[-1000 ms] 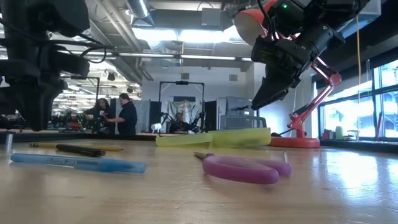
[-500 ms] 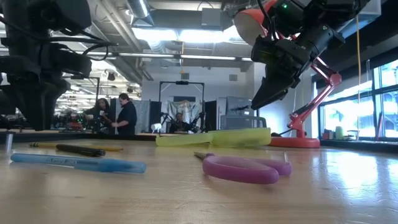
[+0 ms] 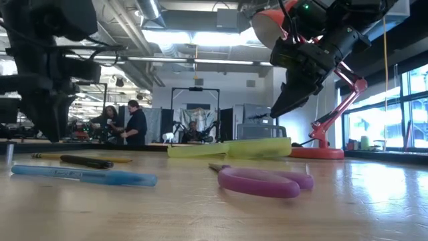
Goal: Pick & place school supplies into a supply box
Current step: Put the yellow pencil into the yellow supply box
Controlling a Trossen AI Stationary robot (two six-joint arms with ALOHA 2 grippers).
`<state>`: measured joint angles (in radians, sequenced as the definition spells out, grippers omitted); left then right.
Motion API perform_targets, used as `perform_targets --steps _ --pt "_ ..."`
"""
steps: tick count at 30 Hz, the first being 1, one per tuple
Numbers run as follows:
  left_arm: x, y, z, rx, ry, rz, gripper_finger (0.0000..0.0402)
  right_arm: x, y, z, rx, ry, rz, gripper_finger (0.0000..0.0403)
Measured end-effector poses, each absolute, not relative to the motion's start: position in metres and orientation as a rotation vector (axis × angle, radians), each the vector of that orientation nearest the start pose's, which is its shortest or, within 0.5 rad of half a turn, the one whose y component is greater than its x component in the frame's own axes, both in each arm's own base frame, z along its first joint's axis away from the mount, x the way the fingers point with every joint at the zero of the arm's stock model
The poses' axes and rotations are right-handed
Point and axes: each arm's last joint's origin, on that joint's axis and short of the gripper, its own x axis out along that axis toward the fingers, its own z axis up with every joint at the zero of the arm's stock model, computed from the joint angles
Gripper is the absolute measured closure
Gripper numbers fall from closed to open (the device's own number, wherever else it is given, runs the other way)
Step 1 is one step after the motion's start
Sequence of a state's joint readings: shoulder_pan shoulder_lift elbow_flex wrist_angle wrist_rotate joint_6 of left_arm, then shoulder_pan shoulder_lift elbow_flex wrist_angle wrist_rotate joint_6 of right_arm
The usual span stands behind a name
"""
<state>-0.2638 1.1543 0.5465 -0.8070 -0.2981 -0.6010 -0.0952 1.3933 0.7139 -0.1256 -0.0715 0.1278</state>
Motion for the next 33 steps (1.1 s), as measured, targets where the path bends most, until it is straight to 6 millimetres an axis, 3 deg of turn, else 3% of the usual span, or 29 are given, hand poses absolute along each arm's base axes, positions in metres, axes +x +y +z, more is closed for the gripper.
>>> perform_targets --steps 5,11,20,28,33 --pt "0.159 -0.027 0.153 -0.160 1.286 0.460 0.0237 0.268 -0.023 0.186 0.186 0.802 -0.073 0.0265" --pt "0.159 -0.024 0.152 -0.089 1.324 0.369 0.0242 0.267 -0.023 0.186 0.186 0.806 -0.073 0.0265" --pt "0.168 -0.016 0.147 -0.132 1.338 0.309 0.0273 0.267 -0.023 0.186 0.187 0.812 -0.073 0.0265" --pt "0.179 -0.009 0.130 -0.152 1.418 0.283 0.0294 0.266 -0.023 0.184 0.188 0.831 -0.075 0.0265" --pt "0.182 -0.006 0.128 -0.190 1.437 0.273 0.0327 0.265 -0.023 0.184 0.187 0.838 -0.074 0.0265"
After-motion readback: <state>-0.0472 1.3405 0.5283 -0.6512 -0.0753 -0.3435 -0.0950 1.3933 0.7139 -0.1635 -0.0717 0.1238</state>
